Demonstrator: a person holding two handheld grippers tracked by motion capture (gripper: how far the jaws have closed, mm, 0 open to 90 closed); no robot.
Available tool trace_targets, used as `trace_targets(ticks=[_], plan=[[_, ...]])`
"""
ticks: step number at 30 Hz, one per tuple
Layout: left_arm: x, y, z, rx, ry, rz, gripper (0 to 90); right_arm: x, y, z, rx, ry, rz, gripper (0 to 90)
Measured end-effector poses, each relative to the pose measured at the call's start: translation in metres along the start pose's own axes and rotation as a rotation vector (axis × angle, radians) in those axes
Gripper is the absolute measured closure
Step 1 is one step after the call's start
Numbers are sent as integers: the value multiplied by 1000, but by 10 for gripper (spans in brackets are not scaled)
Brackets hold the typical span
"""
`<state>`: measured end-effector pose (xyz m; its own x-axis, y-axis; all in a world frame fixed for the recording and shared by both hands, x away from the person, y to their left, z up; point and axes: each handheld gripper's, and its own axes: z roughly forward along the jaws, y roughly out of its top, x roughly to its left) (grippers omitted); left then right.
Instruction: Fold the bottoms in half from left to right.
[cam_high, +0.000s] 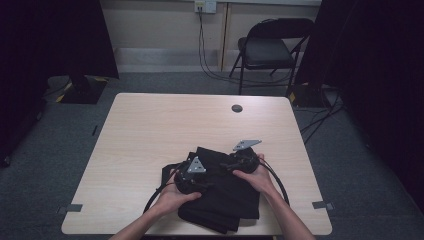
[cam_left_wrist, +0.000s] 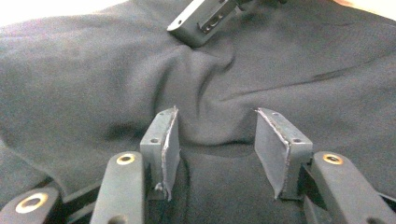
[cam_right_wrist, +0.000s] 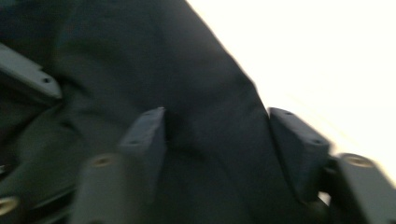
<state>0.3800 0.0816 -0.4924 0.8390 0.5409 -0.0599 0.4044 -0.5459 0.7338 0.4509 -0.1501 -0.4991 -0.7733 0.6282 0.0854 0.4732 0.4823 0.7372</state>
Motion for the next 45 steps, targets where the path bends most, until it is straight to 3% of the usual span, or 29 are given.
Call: trace_targets(ticks=[4, 8, 10, 14, 16, 22, 23, 25, 30, 34, 36, 38, 39, 41, 43, 45], plan=[[-1, -1, 0, -4, 4, -3, 499, 1, -1, -1, -12, 36, 17, 641], [-2, -1, 1, -13, 14, -3, 496, 3, -2, -1, -16, 61, 11, 757], [-1, -2, 1, -16, 6, -5, 493, 2, -2, -1, -22, 71, 32, 784], [-4, -4, 3, -48, 25, -10, 493, 1, -1, -2, -14, 69, 35, 797], [-6, -4, 6, -69, 43, 14, 490, -1, 0, -4, -17, 54, 37, 800], [-6, 2, 3, -73, 32, 30, 444, -10, 2, -14, -47, 47, 55, 805], [-5, 3, 1, -76, 18, 17, 429, -10, 2, -15, -49, 41, 49, 805], [-5, 7, -5, -67, -52, -7, 395, -11, 2, -17, -54, 28, 55, 806], [-20, 10, -22, -53, -162, 59, 376, -22, -1, -25, -73, -10, 83, 806], [-25, 3, -44, -63, -198, 99, 334, -25, -2, -29, -78, -17, 90, 806], [-24, -2, -53, -77, -193, 106, 333, -23, 0, -30, -84, -22, 90, 806], [-24, -5, -53, -59, -184, 109, 331, -22, 1, -29, -85, -27, 86, 806], [-25, -6, -48, -29, -172, 105, 330, -21, 1, -29, -82, -28, 87, 806], [-25, -10, -41, 8, -146, 144, 331, -21, 2, -28, -82, -30, 87, 806], [-26, -13, -35, 3, -129, 153, 340, -21, 3, -28, -86, -29, 90, 806], [-26, -13, -31, -2, -125, 127, 354, -21, 7, -28, -105, -15, 95, 806]])
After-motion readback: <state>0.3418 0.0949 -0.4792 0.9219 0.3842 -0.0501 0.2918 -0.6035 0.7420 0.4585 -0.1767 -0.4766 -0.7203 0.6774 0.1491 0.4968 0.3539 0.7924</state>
